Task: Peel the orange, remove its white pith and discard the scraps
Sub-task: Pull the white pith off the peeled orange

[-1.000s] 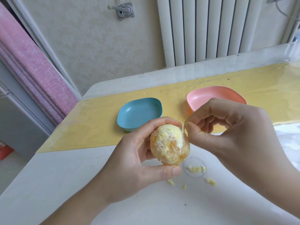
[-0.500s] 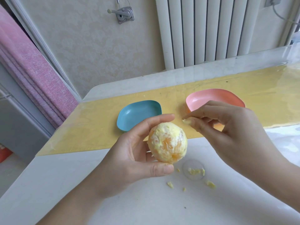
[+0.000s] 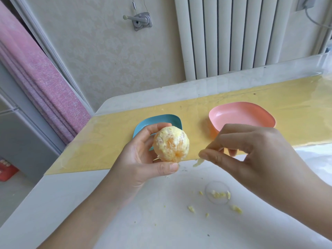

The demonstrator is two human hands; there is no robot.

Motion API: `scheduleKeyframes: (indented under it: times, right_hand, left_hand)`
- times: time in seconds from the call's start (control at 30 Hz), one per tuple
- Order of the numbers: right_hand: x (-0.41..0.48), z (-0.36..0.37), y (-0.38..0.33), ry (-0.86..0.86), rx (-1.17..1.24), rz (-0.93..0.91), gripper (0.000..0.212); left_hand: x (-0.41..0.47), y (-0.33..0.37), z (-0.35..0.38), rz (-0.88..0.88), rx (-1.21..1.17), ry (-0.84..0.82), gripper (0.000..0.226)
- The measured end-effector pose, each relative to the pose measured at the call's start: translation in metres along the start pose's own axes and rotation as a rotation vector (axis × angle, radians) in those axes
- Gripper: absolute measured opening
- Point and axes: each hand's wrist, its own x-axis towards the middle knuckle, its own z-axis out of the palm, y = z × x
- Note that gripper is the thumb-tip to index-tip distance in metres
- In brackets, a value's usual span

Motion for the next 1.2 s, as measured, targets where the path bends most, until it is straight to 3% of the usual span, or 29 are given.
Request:
scheduleKeyframes:
  times: [0.17,0.4,0.53,0.67,0.77,0.9,1.03,1.2]
  right_hand:
    - [-0.006,0.006,0.004,-0.204,-0.164,-0.084,0.009]
    - [-0.004,0.005,0.007,-0.109,-0.143,-0.044,0.025]
    - [-0.002,0.001,0.005,-0.182,-0.067,-0.083,0.007]
    - [-0.002,0.000,0.006,-0.193,-0.033,-0.108,0.018]
    - [0.000,-0.002,0.007,-0.039,0.043,-0.148,0.019]
    - [0.003,-0.005,0.002,0.104,0.144,-0.271,0.026]
    - [0.000,-0.001,-0.002,0.002,0.155,-0.359,0.020]
    - [-0.001,0.001,-0.005,-0.039,0.143,-0.385,0.020]
  left_hand:
    - [0.000,-0.002,0.001,-0.009,0.052,0.039,0.069]
    - [-0.001,-0.003,-0.001,-0.035,0.043,0.011,0.065]
    - [0.000,-0.001,-0.002,-0.090,-0.045,-0.034,0.066]
    - [0.001,0.002,-0.003,-0.143,-0.236,-0.047,0.068]
    - [0.000,0.005,-0.002,-0.178,-0.299,-0.071,0.059]
    - [-0.001,0.007,0.000,-0.264,-0.362,-0.138,0.064]
    - [-0.004,0.003,0.006,-0.279,-0.322,-0.243,0.045]
    - [-0.007,0.006,0.007,-0.267,-0.207,-0.263,0.050]
